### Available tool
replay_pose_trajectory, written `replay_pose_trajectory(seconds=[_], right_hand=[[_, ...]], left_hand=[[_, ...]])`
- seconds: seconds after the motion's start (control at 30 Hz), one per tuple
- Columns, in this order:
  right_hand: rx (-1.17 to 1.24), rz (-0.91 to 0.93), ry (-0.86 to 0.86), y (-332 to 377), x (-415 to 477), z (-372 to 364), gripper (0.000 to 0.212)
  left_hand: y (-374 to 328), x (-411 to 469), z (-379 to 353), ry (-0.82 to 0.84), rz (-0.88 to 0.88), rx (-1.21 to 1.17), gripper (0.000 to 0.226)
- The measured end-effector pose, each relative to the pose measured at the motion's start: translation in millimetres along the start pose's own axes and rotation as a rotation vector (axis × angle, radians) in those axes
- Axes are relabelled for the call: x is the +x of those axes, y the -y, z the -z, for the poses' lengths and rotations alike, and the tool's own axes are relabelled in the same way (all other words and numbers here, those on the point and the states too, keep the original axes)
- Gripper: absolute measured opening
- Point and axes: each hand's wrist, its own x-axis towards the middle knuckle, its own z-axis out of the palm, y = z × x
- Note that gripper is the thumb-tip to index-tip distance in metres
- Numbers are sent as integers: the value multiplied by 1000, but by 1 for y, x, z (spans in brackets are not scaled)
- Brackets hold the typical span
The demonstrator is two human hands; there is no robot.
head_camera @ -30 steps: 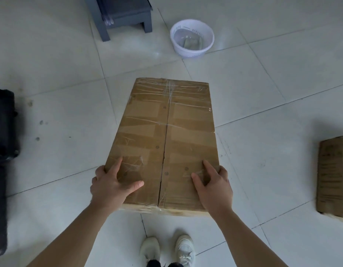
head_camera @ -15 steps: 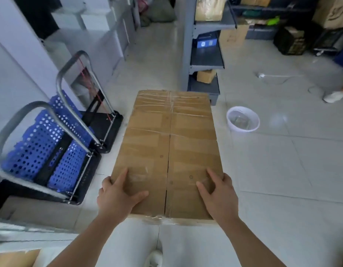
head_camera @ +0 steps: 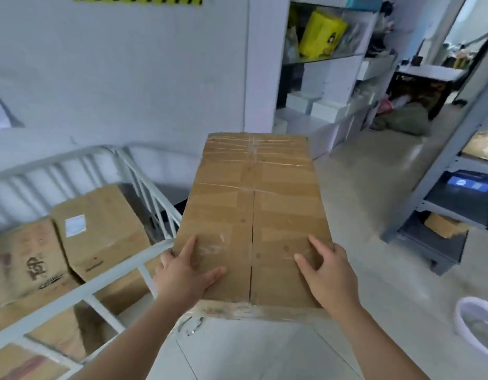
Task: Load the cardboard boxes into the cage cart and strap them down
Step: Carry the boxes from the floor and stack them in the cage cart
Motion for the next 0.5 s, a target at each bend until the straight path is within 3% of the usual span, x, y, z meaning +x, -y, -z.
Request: replay_pose_trajectory(seconds=[0.27, 0.5], right_hand=[[43, 288, 129, 144, 8, -55, 58], [69, 446, 299, 271, -9, -130, 59]], left_hand=[[91, -5, 104, -228, 223, -66, 104], [186, 7, 191, -327, 401, -18, 106]])
